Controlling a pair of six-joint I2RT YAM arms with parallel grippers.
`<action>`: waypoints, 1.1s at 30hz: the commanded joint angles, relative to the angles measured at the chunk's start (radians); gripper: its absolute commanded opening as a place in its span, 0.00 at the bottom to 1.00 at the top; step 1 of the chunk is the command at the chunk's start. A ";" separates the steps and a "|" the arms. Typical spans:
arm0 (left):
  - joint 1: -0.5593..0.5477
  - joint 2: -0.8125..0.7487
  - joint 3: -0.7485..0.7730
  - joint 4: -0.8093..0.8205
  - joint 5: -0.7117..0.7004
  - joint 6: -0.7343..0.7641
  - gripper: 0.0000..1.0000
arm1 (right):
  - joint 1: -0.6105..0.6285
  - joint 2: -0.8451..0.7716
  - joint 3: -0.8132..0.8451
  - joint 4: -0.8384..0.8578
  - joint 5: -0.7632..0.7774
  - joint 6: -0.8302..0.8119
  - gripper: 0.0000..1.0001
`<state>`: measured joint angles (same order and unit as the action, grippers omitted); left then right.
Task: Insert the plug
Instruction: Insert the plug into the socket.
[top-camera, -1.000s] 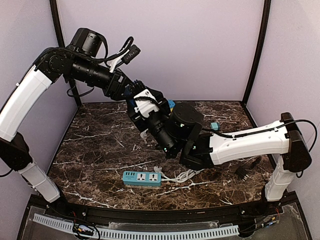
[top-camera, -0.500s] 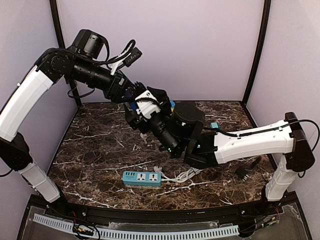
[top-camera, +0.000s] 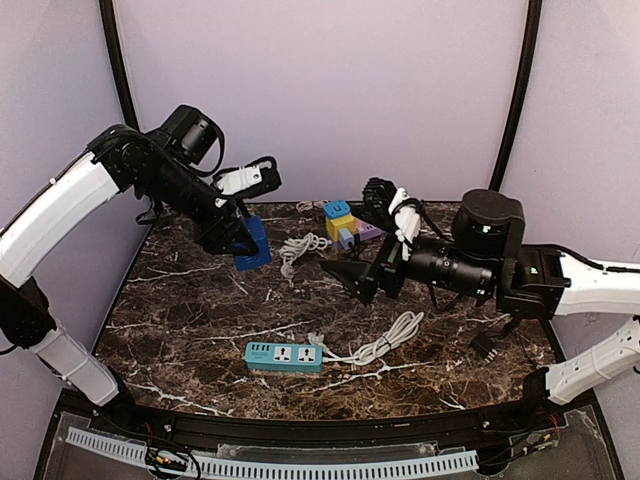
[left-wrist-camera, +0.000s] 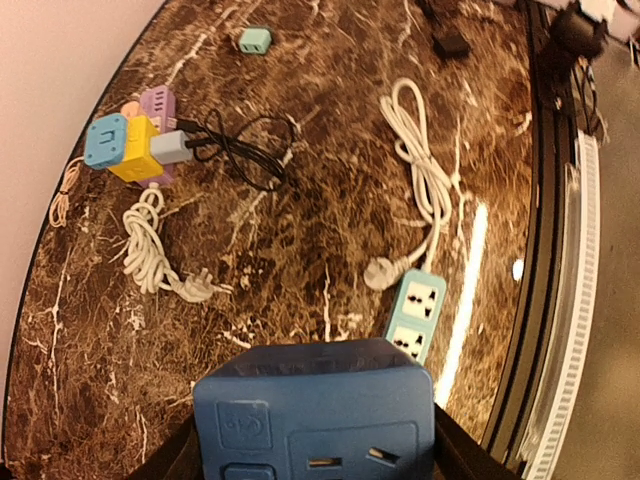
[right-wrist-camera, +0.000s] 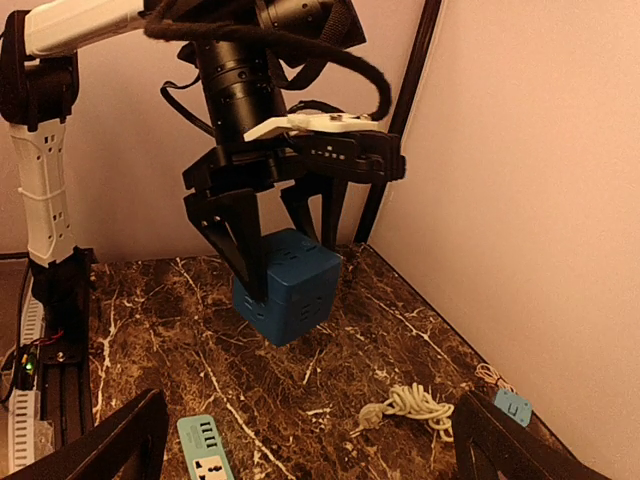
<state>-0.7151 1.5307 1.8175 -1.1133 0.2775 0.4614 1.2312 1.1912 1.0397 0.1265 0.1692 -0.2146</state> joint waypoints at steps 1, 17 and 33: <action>-0.012 -0.095 -0.165 -0.073 0.055 0.324 0.01 | -0.078 -0.068 -0.164 -0.042 -0.076 0.166 0.99; -0.117 -0.225 -0.901 0.698 0.217 0.370 0.01 | -0.254 -0.195 -0.494 0.021 -0.100 0.383 0.99; -0.116 -0.115 -0.853 0.677 0.196 0.237 0.01 | -0.276 0.049 -0.371 0.062 -0.196 0.304 0.99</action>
<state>-0.8337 1.4067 0.9405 -0.4606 0.4671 0.7467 0.9646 1.2270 0.6453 0.1570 0.0021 0.1051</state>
